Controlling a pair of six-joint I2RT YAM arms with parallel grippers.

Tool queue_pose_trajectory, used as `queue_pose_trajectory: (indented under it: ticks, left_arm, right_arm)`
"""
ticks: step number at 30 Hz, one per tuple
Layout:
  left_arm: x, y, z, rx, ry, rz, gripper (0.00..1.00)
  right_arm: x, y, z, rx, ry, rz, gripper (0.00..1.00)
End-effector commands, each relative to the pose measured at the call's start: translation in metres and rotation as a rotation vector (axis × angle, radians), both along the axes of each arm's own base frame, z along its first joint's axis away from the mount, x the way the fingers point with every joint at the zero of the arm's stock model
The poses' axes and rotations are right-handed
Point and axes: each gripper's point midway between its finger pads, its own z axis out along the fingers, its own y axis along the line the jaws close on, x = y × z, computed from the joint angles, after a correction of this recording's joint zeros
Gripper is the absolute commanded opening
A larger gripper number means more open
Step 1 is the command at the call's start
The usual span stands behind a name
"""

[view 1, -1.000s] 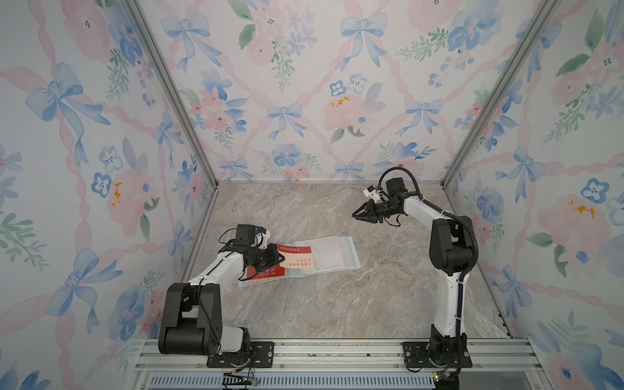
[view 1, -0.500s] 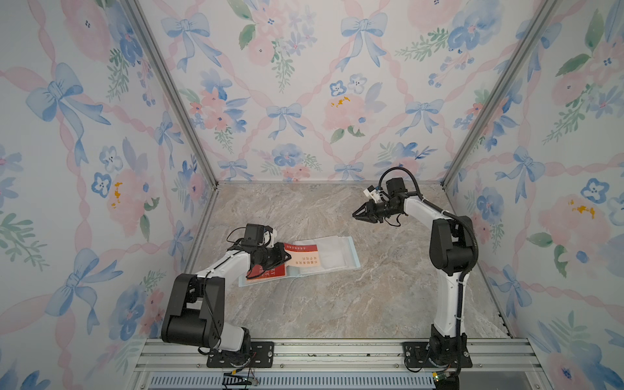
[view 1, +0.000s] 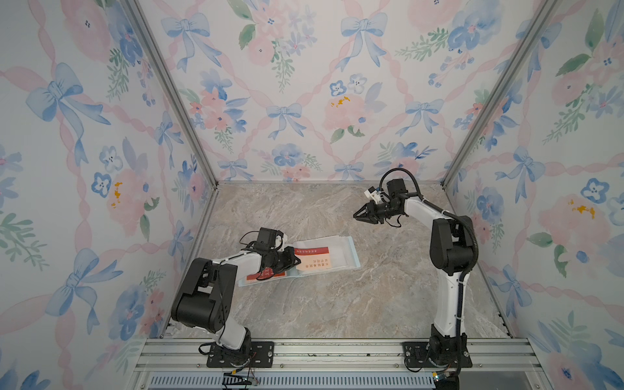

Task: Place the photos into the photo albums
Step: Insert the photo into the photo album.

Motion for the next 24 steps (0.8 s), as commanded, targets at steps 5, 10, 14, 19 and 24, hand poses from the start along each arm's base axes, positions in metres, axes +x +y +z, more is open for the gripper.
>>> queue_pose_trajectory:
  ticks: [5,10,14,19,24]
  left_arm:
    - [0.009,-0.001,-0.004,0.035,0.005,0.018,0.04]
    - [0.012,-0.001,0.000,0.030,-0.001,0.026,0.12]
    - [0.014,0.000,0.004,0.019,-0.008,0.030,0.21]
    - [0.013,0.007,0.006,0.028,-0.010,0.035,0.28]
    - [0.013,0.015,0.007,0.073,-0.005,0.042,0.39]
  right_arm:
    - [-0.003,-0.005,0.009,0.005,-0.021,0.001,0.31]
    - [-0.006,-0.005,0.012,-0.003,-0.019,0.006,0.31]
    - [-0.007,-0.006,0.017,-0.008,-0.024,0.008,0.31]
    - [-0.009,-0.007,0.015,-0.021,-0.025,0.006,0.31]
    - [-0.011,-0.006,0.014,-0.026,-0.026,0.009,0.31]
